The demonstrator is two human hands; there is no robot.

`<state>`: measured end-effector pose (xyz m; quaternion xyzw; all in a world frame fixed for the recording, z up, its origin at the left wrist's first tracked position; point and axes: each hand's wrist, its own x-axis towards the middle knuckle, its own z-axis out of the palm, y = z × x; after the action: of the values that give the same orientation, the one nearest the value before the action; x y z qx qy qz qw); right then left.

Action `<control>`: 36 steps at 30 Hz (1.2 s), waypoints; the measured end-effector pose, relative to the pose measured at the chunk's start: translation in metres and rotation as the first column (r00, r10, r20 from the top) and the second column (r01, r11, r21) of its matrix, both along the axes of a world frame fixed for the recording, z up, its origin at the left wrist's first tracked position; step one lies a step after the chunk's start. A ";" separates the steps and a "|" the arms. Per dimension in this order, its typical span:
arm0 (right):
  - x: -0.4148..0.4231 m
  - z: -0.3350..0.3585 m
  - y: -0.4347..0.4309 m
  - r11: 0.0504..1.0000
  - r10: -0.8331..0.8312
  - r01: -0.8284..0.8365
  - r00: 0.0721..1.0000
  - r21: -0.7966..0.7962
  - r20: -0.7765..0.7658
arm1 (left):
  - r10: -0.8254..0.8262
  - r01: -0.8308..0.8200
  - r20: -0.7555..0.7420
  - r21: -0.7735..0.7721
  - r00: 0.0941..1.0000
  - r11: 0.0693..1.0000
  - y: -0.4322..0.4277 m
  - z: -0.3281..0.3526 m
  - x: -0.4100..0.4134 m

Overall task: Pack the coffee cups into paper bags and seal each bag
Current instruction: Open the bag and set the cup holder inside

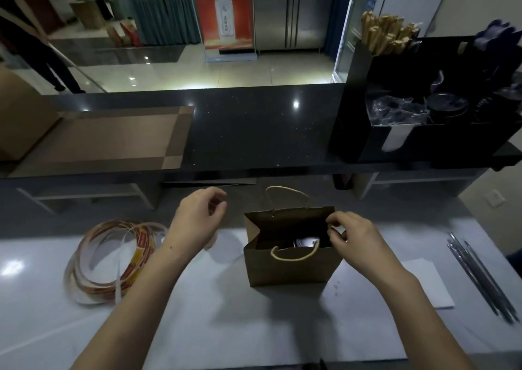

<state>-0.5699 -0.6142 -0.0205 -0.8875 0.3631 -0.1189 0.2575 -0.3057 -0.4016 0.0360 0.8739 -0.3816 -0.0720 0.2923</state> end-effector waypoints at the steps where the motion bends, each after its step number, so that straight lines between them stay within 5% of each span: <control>1: 0.000 0.000 -0.001 1.000 -0.004 0.004 1.000 0.001 0.003 | 0.028 -0.028 -0.003 0.017 1.000 0.999 0.006 -0.006 0.008; 18: 0.000 0.003 0.003 0.998 -0.040 0.041 0.999 0.049 -0.024 | 0.169 -0.124 -0.124 0.307 0.978 0.943 0.028 -0.108 0.075; 36: -0.003 0.002 0.008 0.996 -0.038 0.038 0.999 0.078 0.001 | 0.233 -0.189 -0.226 0.200 0.946 0.962 0.018 -0.127 0.071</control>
<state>-0.5730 -0.6065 -0.0181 -0.8695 0.3842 -0.1104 0.2902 -0.2342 -0.3839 -0.0908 0.9163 -0.2384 -0.1819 0.2656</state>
